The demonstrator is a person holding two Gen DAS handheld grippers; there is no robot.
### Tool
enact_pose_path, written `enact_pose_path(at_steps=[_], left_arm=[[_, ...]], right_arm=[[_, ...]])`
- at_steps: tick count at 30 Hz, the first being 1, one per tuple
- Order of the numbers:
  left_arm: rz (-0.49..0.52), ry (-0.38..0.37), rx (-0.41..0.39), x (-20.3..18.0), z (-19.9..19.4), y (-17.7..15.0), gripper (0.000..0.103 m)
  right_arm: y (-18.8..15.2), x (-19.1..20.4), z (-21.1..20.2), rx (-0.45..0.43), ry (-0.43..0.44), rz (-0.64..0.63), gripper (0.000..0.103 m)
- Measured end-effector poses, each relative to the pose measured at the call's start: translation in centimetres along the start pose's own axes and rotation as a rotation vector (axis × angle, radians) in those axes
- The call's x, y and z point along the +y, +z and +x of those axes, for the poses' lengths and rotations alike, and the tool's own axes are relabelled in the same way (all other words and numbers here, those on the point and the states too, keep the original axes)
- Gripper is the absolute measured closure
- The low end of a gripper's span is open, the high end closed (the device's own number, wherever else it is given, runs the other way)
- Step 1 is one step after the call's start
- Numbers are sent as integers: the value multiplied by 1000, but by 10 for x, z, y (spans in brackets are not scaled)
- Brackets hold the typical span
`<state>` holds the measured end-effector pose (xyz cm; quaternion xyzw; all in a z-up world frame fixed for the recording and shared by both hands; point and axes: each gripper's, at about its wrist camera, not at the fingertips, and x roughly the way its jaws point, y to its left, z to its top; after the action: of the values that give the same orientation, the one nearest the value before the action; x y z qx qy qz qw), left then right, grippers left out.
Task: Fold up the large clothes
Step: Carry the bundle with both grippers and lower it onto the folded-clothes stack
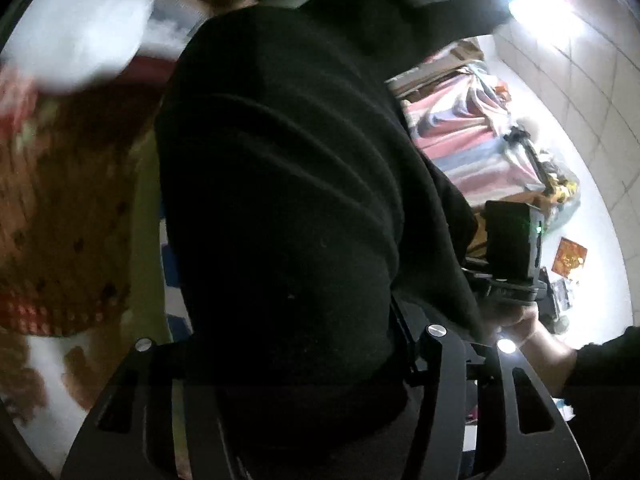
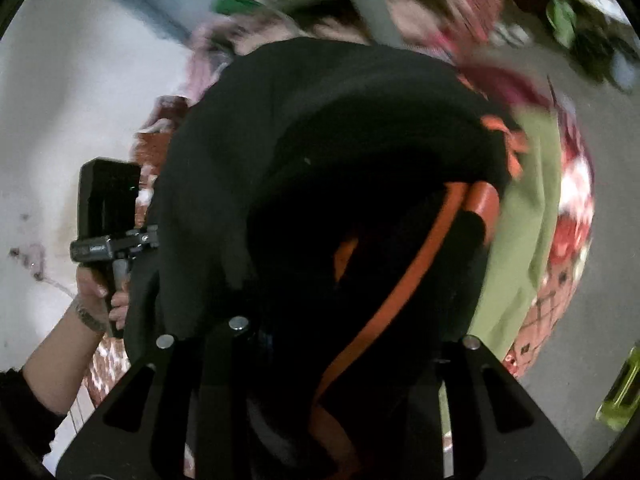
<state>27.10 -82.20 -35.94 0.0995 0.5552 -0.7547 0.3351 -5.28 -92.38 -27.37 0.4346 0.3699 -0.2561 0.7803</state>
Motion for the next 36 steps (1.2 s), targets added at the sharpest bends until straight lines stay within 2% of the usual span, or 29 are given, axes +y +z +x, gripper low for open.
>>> enact_pose_path(at_steps=[2, 3, 5, 6, 8, 9, 11, 12, 13, 15, 16, 17, 18, 21, 22, 23, 24, 26, 27, 29, 30, 31, 32, 36], left_arm=[[31, -47, -56, 7, -2, -10, 44], [45, -39, -76, 5, -5, -15, 38], [77, 24, -66, -5, -2, -17, 25], [93, 59, -58, -11, 0, -15, 16], [134, 107, -28, -28, 2, -11, 14], [161, 154, -17, -41, -1, -15, 11], [198, 235, -36, -62, -20, -28, 10], [206, 285, -56, -70, -27, -28, 7], [216, 339, -80, -78, -38, -35, 6], [269, 432, -118, -97, -54, -48, 6], [299, 469, -138, -107, -58, -55, 6], [309, 476, -149, -113, -57, -56, 6], [302, 465, -164, -116, -57, -59, 6], [249, 412, -164, -115, -47, -67, 6], [255, 412, -139, -117, -36, -69, 6], [278, 444, -130, -120, -29, -72, 6], [295, 461, -142, -119, -28, -66, 6], [298, 461, -158, -120, -26, -75, 4], [296, 463, -165, -118, -27, -79, 4], [302, 491, -165, -117, -25, -85, 4], [303, 495, -162, -115, -24, -86, 4], [298, 494, -161, -113, -24, -88, 4], [287, 490, -152, -112, -23, -90, 4], [258, 489, -135, -109, -18, -101, 4]], right_arm=[[-1, -11, 5, -38, 34, -29, 66], [0, -8, 2, -54, 28, -73, 64], [2, -4, -8, -56, -31, -146, 55], [3, -6, -9, -56, -69, -176, 46], [-1, -16, -11, -43, -146, -237, 39], [-7, -20, -16, -33, -187, -245, 35], [-11, -21, -27, -36, -310, -255, 33], [-12, -19, -34, -45, -368, -259, 29], [-14, -16, -43, -64, -439, -255, 26], [-12, -6, -56, -105, -527, -279, 24], [-10, 5, -63, -130, -617, -306, 24], [-5, 13, -68, -161, -721, -317, 24], [-3, 17, -74, -183, -760, -310, 24], [19, 18, -90, -255, -726, -202, 23], [28, 19, -88, -266, -694, -189, 23], [39, 23, -76, -267, -624, -197, 23], [46, 22, -62, -254, -601, -207, 23], [58, 19, -28, -207, -639, -228, 23], [62, 13, -11, -192, -684, -244, 22], [67, -3, 13, -198, -762, -285, 19], [69, -13, 19, -211, -805, -305, 18], [70, -18, 22, -219, -824, -320, 12], [71, -25, 23, -220, -836, -334, 11], [65, -24, 17, -208, -893, -426, 10]])
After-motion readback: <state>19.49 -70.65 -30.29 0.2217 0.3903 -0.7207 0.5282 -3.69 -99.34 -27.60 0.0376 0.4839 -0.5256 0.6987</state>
